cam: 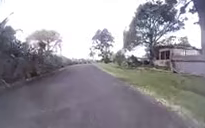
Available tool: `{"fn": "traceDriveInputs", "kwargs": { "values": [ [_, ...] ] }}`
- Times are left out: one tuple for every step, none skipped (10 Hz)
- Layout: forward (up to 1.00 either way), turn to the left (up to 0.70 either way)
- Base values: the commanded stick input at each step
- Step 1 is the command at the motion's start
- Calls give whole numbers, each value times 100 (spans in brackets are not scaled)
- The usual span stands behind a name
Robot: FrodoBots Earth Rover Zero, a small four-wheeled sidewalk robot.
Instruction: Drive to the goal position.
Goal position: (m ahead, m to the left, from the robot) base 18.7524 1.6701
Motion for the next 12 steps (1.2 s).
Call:
{"fn": "traceDriveInputs", "kwargs": {
  "values": [
    [85,0],
    [85,0],
    [85,0],
    [85,0],
    [85,0],
    [85,0],
    [85,0],
    [85,0],
    [85,0],
    [85,0],
    [85,0],
    [85,0]
  ]
}}
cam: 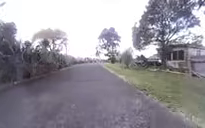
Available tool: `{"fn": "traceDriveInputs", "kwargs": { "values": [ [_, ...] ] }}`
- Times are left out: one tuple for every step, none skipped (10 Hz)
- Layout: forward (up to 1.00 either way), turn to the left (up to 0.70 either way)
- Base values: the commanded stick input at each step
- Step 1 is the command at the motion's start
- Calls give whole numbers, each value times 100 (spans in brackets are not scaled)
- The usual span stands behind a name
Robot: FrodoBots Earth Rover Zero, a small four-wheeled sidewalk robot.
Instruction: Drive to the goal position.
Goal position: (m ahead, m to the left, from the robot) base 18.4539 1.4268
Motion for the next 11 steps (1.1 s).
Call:
{"fn": "traceDriveInputs", "kwargs": {
  "values": [
    [85,30],
    [85,5],
    [85,0],
    [85,0],
    [85,0],
    [85,0],
    [85,0],
    [85,0],
    [85,0],
    [85,0],
    [85,0]
  ]
}}
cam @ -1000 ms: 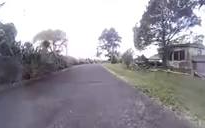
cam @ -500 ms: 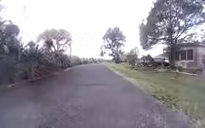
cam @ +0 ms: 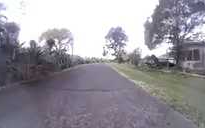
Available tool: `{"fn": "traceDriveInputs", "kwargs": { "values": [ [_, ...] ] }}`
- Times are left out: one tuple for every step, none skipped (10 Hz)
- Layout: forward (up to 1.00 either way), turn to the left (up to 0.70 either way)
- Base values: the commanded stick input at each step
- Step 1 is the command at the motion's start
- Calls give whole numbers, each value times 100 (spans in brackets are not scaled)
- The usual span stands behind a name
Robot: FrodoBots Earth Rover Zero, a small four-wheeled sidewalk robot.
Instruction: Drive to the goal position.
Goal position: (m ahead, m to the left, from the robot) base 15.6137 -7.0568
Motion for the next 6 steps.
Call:
{"fn": "traceDriveInputs", "kwargs": {
  "values": [
    [85,0],
    [85,0],
    [85,0],
    [85,0],
    [85,0],
    [85,0]
  ]
}}
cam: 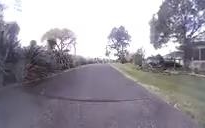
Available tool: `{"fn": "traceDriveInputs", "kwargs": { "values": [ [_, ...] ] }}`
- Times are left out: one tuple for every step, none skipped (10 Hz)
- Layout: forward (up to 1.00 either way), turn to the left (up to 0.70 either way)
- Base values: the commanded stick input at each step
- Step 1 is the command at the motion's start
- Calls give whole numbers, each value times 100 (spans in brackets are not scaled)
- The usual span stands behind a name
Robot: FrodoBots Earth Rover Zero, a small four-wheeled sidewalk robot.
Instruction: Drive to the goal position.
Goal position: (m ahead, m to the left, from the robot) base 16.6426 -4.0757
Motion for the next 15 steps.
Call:
{"fn": "traceDriveInputs", "kwargs": {
  "values": [
    [85,0],
    [85,0],
    [85,0],
    [85,0],
    [85,0],
    [85,0],
    [85,0],
    [85,0],
    [85,-34],
    [85,-28],
    [85,-7],
    [85,0],
    [85,0],
    [85,0],
    [85,0]
  ]
}}
